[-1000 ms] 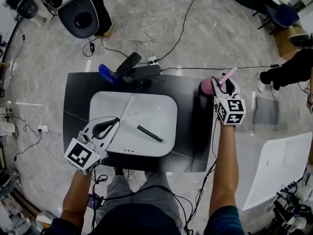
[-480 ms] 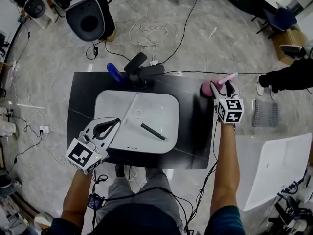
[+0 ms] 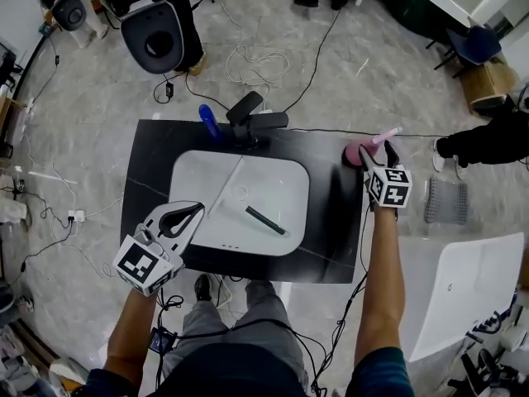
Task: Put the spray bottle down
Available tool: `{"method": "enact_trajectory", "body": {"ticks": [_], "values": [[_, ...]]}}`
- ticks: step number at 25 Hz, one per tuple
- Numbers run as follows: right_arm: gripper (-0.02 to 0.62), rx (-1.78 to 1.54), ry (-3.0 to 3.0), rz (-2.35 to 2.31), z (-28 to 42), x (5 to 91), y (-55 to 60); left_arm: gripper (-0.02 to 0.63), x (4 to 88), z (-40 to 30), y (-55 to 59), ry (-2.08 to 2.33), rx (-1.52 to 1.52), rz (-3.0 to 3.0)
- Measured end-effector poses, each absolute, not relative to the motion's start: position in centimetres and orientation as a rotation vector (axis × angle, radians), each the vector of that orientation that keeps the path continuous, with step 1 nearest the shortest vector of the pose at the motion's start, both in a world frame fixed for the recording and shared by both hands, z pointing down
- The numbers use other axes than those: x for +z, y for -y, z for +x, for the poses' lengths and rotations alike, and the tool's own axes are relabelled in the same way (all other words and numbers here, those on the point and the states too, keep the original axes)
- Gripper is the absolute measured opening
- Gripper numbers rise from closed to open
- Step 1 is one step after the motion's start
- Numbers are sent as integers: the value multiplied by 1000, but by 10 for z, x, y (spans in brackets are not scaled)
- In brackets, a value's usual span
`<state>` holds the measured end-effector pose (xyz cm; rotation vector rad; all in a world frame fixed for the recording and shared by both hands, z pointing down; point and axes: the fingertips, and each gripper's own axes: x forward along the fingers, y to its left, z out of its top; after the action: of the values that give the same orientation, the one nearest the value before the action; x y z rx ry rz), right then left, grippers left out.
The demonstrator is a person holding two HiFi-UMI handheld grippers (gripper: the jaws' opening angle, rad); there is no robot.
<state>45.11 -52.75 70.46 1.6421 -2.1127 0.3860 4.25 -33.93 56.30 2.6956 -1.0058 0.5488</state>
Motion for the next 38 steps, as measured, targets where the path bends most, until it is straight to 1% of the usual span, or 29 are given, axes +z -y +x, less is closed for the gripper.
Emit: {"method": "enact_trajectory", "body": {"ticks": [5,7,9,11,12,13,16,21,24,30,38], "values": [[325,457,2037,1717,444,681,489,5,535,17,321,1031,515,2721],[312,515,2033,1753,437,660,465,3,515,8,313,1032,498,2730],[204,520,2094,1763,423,615,445,3,486,4,309,1034,473,2745],[75,464,2186,1737,402,567,427,5,460,1,307,1036,443,2780],[34,430,2228,1719,390,549,414,3,453,-2,301,1035,430,2799],[19,399,2266,1704,376,535,396,5,450,-7,292,1034,421,2815],[14,315,2375,1687,332,485,336,5,440,-28,256,1033,390,2842],[12,193,2534,1685,261,376,245,5,393,-59,215,1028,325,2891],[11,141,2607,1642,215,338,190,4,370,-74,187,1016,291,2935],[9,112,2613,1587,149,316,116,4,347,-106,146,997,254,2981],[8,131,2580,1595,108,302,60,5,341,-155,108,1007,237,2974]]}}
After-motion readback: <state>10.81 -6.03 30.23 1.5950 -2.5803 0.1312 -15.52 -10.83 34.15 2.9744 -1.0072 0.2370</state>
